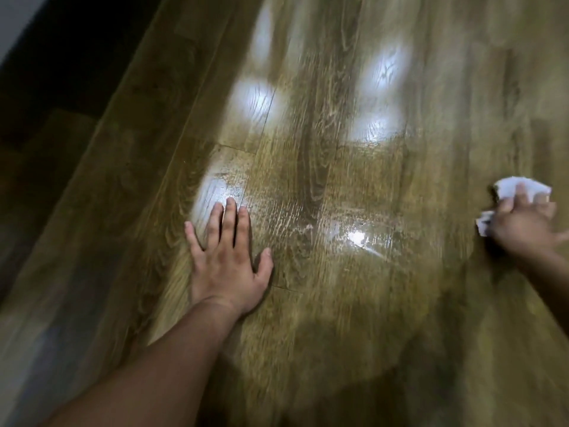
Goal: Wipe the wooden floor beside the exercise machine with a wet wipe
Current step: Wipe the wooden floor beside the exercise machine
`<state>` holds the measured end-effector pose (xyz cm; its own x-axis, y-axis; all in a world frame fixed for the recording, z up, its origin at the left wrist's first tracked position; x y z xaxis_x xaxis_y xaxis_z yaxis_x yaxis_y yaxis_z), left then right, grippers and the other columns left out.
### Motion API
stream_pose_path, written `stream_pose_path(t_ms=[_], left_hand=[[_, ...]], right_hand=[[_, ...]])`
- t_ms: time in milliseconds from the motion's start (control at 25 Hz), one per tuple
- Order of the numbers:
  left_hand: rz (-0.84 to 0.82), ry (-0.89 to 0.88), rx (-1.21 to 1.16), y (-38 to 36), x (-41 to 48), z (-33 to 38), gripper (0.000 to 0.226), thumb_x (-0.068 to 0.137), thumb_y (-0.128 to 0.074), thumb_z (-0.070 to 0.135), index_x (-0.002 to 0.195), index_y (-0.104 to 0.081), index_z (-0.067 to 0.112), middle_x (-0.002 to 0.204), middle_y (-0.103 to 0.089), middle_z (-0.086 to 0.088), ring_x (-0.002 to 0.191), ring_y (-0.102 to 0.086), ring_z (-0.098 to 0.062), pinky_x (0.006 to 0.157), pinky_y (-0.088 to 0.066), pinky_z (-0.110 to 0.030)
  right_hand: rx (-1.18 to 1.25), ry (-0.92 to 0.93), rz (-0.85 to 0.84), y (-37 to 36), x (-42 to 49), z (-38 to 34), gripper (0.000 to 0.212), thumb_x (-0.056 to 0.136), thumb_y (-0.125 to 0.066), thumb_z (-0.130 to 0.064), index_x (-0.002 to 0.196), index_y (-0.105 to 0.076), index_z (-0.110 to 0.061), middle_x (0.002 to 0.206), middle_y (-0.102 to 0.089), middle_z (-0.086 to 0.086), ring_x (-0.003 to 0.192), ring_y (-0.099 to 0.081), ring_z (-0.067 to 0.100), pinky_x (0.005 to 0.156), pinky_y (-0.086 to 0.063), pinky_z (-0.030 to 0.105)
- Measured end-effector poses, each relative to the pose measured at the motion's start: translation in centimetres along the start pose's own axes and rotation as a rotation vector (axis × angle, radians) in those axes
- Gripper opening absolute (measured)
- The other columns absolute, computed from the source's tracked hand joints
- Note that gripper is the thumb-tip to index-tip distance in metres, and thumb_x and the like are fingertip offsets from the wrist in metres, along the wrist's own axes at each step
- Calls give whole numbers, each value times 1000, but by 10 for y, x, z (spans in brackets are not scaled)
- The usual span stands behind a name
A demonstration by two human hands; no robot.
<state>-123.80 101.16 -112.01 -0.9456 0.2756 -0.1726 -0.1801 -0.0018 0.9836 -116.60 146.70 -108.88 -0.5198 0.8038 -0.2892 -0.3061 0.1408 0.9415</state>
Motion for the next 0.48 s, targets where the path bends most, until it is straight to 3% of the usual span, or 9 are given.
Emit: stream_pose_path(t_ms=[80,200,320,400,480], left_hand=[[-12,3,2,1,-1,1,81,90,-17,61,156,-11,14,165,1,-5,151,5,-22,116,3,-63],[10,2,2,1,0,1,81,90,-16,60,156,-12,15,165,-1,-5,151,4,-22,117,3,-62],[29,20,-16,2,-3,4,81,88,-18,59,155,-17,14,165,-6,-3,151,2,-20,117,3,-61],[24,24,-19,2,-3,3,80,88,-19,58,156,-17,15,165,-5,-2,151,3,-18,117,4,-61],[12,20,-8,0,-1,-1,80,90,-17,59,156,-10,16,165,1,-1,151,8,-17,117,7,-59]], right_hand=[[66,41,23,-3,-4,-45,81,76,-22,-39,147,-36,-5,155,-25,27,144,-21,43,113,-19,68],[193,524,109,-11,-60,-199,77,87,-16,-47,155,-23,-12,163,-14,20,151,-8,35,120,-10,60],[71,978,59,-18,-153,-334,60,102,-25,-38,158,-10,-22,165,4,10,153,5,29,122,6,55],[35,1182,60,-13,-175,-347,54,104,-28,-35,156,-18,-26,166,4,6,153,5,25,122,8,53],[44,1034,144,-10,-142,-285,55,102,-38,-34,154,-25,-25,166,5,9,153,4,26,122,5,53]])
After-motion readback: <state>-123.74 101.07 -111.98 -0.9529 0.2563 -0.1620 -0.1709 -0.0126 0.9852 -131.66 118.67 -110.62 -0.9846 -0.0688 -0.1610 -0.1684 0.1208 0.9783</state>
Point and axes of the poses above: each hand's wrist, its own x-axis towards the middle knuckle, its own y-axis out of the back of the hand, z = x × y, the point moved 4 cm from there along x, towards the middle knuckle
